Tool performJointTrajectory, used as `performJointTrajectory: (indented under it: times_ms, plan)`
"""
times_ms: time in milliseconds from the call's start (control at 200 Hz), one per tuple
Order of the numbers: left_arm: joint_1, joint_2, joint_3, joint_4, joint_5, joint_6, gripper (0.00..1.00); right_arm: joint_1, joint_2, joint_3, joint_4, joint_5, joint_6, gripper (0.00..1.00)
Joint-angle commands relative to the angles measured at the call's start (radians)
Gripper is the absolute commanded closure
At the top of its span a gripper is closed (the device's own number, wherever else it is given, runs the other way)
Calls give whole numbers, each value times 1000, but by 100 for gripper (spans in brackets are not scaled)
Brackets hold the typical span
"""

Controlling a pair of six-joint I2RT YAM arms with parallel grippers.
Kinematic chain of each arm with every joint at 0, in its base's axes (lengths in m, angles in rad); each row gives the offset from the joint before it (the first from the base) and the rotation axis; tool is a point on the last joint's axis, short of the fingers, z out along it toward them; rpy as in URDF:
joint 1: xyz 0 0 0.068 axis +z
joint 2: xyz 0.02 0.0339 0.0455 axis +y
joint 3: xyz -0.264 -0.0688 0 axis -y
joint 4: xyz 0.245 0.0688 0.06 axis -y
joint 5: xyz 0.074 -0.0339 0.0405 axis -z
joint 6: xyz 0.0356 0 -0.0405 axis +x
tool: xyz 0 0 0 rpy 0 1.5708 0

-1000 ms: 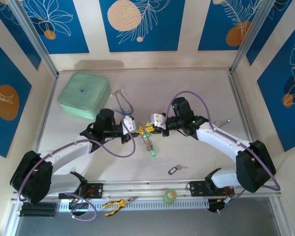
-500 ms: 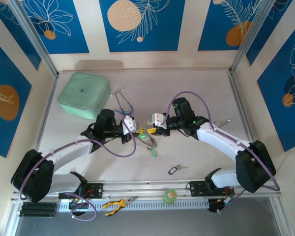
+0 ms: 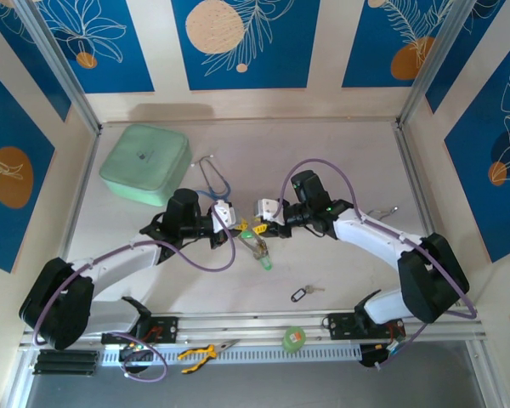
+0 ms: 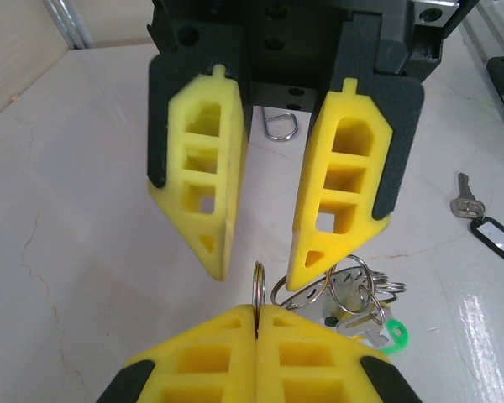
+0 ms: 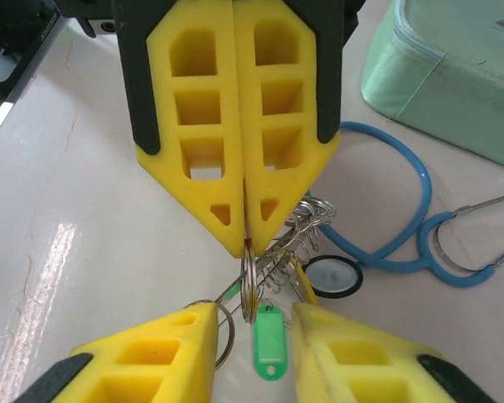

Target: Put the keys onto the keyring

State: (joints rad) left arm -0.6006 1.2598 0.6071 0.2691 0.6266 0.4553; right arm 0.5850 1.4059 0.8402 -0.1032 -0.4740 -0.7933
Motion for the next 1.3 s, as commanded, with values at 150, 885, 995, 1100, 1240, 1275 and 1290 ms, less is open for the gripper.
performJointTrajectory:
  times_ms: [150,885,995,1100,1240,1275,1290]
  plan:
    - [-7,-4,6,18,13,23,100,11,23,48,-12,-35,-6,84]
    - [-9,20,61,-71,-24,52,100,32,49,108,-53,-65,-20,100]
    - [-10,-10,59,-33,-71,-63,100,5,12,76,33,-33,66,77]
    - [-17,-61,66,2,-152,-351,100,-58,-68,68,67,-36,213,72]
    - [-43,-123,154,-208,-339,-655,100,-78,-181,93,75,106,565,72]
    - [-44,-126,196,-305,-415,-728,100,-71,-199,98,58,117,651,73]
    - [-44,-126,213,-352,-451,-770,100,-66,-206,99,53,119,685,74]
